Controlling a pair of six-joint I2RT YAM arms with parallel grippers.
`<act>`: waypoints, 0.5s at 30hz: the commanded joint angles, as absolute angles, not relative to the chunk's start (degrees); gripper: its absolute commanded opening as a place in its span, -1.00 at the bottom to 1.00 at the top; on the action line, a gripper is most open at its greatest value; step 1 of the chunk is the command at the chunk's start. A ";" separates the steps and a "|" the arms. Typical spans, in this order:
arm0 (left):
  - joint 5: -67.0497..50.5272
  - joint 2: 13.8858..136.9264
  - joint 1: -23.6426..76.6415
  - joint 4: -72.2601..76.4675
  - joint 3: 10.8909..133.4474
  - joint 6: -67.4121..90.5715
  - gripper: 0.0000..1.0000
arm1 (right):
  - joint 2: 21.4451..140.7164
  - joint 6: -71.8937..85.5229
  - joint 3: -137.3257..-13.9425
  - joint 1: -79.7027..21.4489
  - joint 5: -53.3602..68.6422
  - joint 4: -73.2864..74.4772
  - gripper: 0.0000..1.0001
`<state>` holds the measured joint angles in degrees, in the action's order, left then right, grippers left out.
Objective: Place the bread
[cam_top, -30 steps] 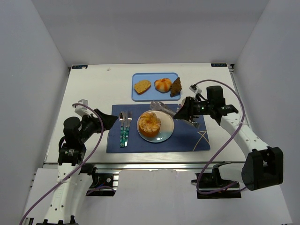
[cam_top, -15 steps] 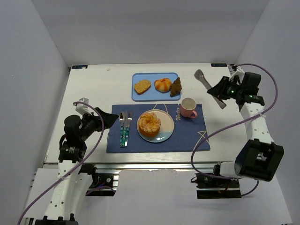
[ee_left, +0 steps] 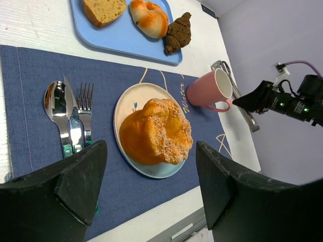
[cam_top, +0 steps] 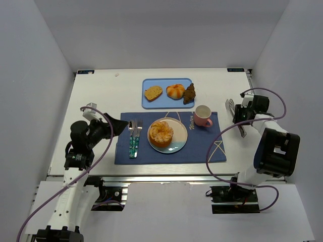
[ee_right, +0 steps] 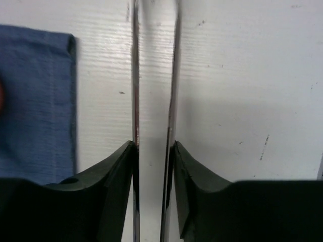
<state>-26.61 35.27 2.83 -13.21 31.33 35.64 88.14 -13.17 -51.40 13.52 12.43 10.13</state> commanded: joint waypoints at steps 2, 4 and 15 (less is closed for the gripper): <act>-27.25 35.42 2.99 -11.60 30.67 35.59 0.61 | 89.55 -18.72 -49.40 13.80 7.21 3.87 -0.03; -27.25 35.59 2.99 -11.34 30.59 35.60 0.61 | 90.70 -19.77 -48.69 13.80 7.21 4.65 0.16; -27.33 35.77 2.99 -11.78 31.11 35.16 0.61 | 85.26 -18.56 -52.99 15.64 7.58 12.30 0.79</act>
